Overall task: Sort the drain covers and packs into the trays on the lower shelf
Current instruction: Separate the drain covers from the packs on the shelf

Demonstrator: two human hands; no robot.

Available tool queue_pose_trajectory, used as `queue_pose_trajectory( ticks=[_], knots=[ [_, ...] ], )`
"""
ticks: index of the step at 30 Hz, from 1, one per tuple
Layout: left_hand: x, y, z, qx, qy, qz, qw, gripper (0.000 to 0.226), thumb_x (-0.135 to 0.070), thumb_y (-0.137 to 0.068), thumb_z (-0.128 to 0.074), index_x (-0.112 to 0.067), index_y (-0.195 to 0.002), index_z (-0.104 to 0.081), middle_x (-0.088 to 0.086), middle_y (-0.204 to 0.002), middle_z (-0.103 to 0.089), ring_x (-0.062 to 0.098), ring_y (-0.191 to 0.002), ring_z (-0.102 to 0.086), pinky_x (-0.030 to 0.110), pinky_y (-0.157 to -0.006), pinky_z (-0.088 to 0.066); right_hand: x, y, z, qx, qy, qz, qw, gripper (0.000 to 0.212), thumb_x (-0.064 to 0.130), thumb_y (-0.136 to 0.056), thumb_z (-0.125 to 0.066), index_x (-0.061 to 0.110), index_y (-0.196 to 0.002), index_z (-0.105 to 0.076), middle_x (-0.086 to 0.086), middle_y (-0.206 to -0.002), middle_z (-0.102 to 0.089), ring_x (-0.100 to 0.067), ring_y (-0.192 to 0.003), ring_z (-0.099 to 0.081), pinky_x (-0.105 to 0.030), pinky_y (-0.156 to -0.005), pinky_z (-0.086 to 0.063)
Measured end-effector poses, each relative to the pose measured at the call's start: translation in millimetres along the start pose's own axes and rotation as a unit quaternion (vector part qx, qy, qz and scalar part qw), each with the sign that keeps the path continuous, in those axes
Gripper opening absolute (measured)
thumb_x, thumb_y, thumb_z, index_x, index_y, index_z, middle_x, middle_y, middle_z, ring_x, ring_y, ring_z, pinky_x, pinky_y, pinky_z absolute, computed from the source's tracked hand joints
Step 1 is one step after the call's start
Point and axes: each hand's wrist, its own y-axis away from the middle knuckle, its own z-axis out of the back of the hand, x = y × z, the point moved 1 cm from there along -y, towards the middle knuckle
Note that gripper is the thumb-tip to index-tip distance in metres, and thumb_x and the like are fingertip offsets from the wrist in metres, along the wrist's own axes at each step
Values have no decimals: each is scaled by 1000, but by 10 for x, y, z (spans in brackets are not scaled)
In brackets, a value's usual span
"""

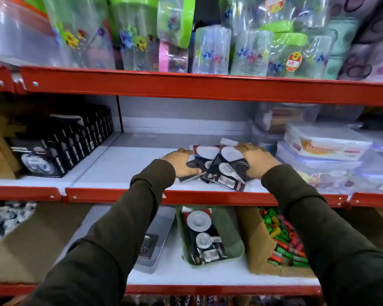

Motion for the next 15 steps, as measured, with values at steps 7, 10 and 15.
queue_pose_trajectory(
  ticks=[7, 10, 15],
  knots=[
    [162, -565, -270, 147, 14, 100, 984, 107, -68, -71, -67, -16, -153, -21, 9, -162, -24, 28, -146, -30, 41, -120, -28, -318, -322, -396, 145, 16, 24, 989, 100, 8, -77, -69, 22, -155, -8, -5, -163, -12, -27, -151, -13, -35, -121, -18],
    [226, -785, -344, 149, 55, 91, 983, 69, -56, -65, -79, -21, -119, -54, 8, -133, -59, 26, -116, -57, 35, -100, -47, -470, -522, -455, 167, 11, 47, 985, 103, 14, -72, -76, 28, -153, -15, -3, -160, -22, -24, -148, -24, -33, -120, -25],
    [248, -880, -354, 151, 81, 78, 982, 65, -57, -59, -83, -21, -109, -63, 1, -114, -65, 23, -108, -60, 32, -91, -48, -583, -653, -505, 165, 26, 80, 983, 110, 24, -54, -83, 35, -146, -23, 3, -148, -37, -24, -135, -44, -43, -107, -44]
  ],
)
